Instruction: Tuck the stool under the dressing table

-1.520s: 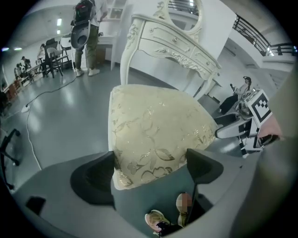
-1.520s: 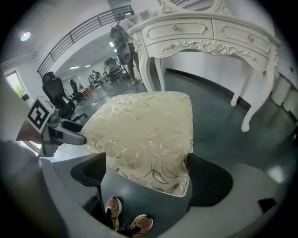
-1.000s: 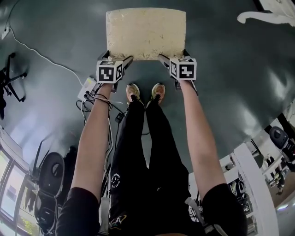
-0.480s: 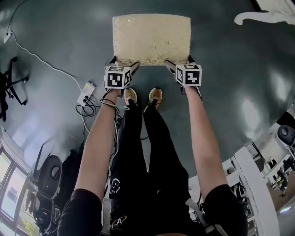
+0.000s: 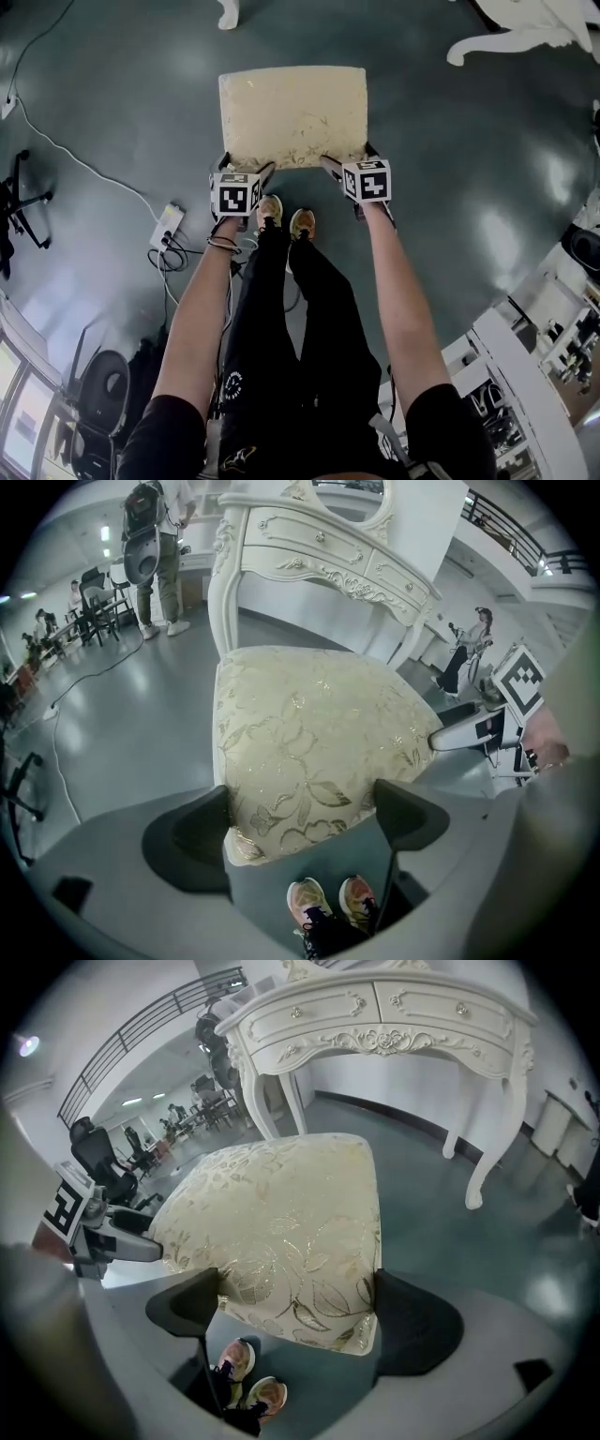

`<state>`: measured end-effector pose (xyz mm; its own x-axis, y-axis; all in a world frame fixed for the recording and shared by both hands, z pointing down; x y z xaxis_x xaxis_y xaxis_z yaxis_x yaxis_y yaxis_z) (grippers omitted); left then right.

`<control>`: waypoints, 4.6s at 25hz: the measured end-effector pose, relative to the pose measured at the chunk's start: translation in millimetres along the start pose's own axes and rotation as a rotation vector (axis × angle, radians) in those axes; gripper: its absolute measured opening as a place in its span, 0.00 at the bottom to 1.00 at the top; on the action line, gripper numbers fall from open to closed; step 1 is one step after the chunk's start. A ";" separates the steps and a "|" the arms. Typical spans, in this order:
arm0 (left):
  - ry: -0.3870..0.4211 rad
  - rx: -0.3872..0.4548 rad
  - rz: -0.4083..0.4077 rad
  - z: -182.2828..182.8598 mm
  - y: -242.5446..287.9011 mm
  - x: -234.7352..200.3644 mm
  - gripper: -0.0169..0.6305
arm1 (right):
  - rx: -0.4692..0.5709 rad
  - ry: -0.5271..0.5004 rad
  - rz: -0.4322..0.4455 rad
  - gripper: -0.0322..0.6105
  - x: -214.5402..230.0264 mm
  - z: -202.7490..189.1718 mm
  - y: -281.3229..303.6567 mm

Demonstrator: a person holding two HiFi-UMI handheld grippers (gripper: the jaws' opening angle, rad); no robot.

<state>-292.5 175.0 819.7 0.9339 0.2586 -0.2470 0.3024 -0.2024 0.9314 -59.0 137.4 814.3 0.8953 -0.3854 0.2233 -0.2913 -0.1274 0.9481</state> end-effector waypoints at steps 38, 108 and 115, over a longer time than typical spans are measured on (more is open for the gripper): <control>0.030 -0.078 -0.012 107.2 88.2 222.1 0.79 | 0.007 0.060 -0.032 0.88 245.8 -41.3 -72.1; -0.051 0.440 0.271 424.9 125.7 119.2 0.69 | 0.499 0.038 -0.190 0.89 353.1 279.2 -43.8; -0.041 0.468 0.273 451.7 131.2 108.3 0.69 | 0.538 0.062 -0.244 0.87 359.3 303.4 -41.3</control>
<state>-65.4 -250.2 794.4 0.9942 0.1028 -0.0315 0.0918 -0.6589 0.7466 172.5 -273.1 786.7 0.9712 -0.2345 0.0412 -0.1896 -0.6570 0.7297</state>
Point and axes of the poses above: the fingertips, and each gripper's own axes: y forward along the fingers, x to its right, z out of its top, the point moved 2 cm from there along -y, backward along the fingers, and after that the axes turned 12 degrees about -x, right-handed, at the moved point
